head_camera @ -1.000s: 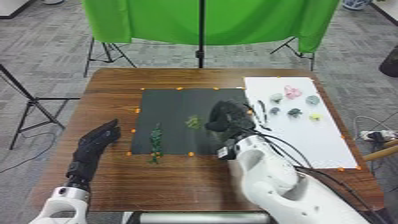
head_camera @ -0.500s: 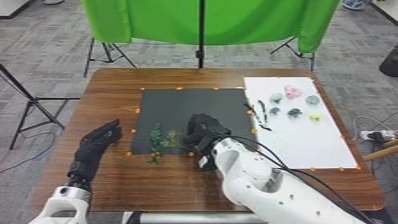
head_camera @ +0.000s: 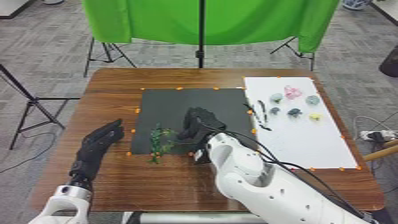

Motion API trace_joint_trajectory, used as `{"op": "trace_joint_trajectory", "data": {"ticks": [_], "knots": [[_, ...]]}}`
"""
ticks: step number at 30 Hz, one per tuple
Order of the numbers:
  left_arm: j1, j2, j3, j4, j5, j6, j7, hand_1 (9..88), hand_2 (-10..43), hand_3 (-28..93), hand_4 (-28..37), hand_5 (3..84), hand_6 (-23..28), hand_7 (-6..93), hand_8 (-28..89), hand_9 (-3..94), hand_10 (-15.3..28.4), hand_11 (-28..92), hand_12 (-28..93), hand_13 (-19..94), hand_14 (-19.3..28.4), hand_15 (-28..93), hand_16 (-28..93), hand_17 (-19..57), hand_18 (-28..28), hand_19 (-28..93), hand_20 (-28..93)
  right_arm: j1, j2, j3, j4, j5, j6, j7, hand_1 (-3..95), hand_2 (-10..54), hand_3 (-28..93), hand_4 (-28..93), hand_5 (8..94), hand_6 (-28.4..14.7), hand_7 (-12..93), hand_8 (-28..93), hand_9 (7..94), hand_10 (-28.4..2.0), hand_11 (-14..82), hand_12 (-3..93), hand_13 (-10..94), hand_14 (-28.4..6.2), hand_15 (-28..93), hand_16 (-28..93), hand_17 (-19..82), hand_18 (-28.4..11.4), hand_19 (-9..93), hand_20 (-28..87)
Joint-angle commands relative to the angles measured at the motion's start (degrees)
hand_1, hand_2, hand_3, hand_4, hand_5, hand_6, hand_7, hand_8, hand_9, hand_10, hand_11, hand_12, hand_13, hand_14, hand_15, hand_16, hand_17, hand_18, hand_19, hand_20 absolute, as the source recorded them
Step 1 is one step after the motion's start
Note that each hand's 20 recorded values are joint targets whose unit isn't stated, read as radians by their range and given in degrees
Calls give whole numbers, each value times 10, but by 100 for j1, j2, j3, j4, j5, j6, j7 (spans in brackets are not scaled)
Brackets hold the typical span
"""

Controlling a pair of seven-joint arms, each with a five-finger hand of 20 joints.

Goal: Arrange flowers

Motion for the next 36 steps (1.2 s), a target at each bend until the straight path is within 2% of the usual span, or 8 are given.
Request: {"op": "trace_joint_trajectory", "data": {"ticks": [1,3,5,6,10,16,22,36], "knots": [[29,-6,35,47,50,-105,-93,301,-43,622,-205,413,29,84,-56,394,116,117,117,306,156,145,29,39,118,11,184,-175,-7,239,-45,-137,145,36,746,-95,-251,412,794,-22,206,138,896,-124,323,245,937,-31,491,301,680,-74,932,347],[19,-5,35,51,52,-128,-101,300,-43,623,-204,413,29,84,-56,393,115,117,117,306,156,145,29,39,119,11,184,-287,72,352,-156,-198,174,92,514,-95,383,-39,790,-22,206,101,896,-125,326,246,937,-32,491,301,681,-75,932,344],[57,-2,18,37,51,-112,-90,300,-43,623,-204,413,29,84,-56,393,115,117,117,306,157,145,29,39,119,11,185,-360,182,398,-225,-168,269,145,405,-95,583,-149,790,-20,220,-33,899,-126,324,247,937,-33,494,296,681,-78,932,348],[69,0,8,34,41,-103,-98,300,-43,622,-204,413,29,83,-56,393,115,117,117,306,157,145,30,39,119,11,185,-380,214,434,-241,-113,197,195,360,-93,608,-135,792,-21,220,-59,901,-126,323,246,937,-34,496,294,681,-80,932,353],[77,-4,13,27,39,-120,-119,300,-42,623,-205,413,29,83,-56,393,114,117,117,306,157,145,30,39,119,11,185,-469,298,555,-209,-10,-346,404,276,27,615,-122,796,-27,192,-73,908,-133,319,246,937,-44,504,293,682,-90,932,375],[86,-14,5,21,48,-138,-129,299,-41,622,-205,413,30,82,-56,393,116,117,117,305,157,145,30,39,119,11,185,-624,420,590,-377,131,-885,531,277,79,588,-116,797,-33,165,-71,912,-137,313,247,937,-47,507,291,684,-94,932,382],[131,-15,-20,-8,44,-126,-157,298,-40,623,-206,413,29,83,-56,394,116,116,117,305,157,145,30,39,119,10,185,-883,613,683,-773,321,-1188,568,271,89,581,-111,810,-36,160,-67,916,-137,309,249,937,-51,510,287,685,-95,932,384],[123,-40,-8,-2,43,-133,-161,295,-38,625,-207,413,28,84,-56,393,116,116,117,305,156,145,30,38,120,10,185,-1115,654,697,-1274,885,-1255,401,273,91,563,-107,815,-37,156,-64,916,-138,305,251,937,-54,508,283,684,-96,932,382]]}}
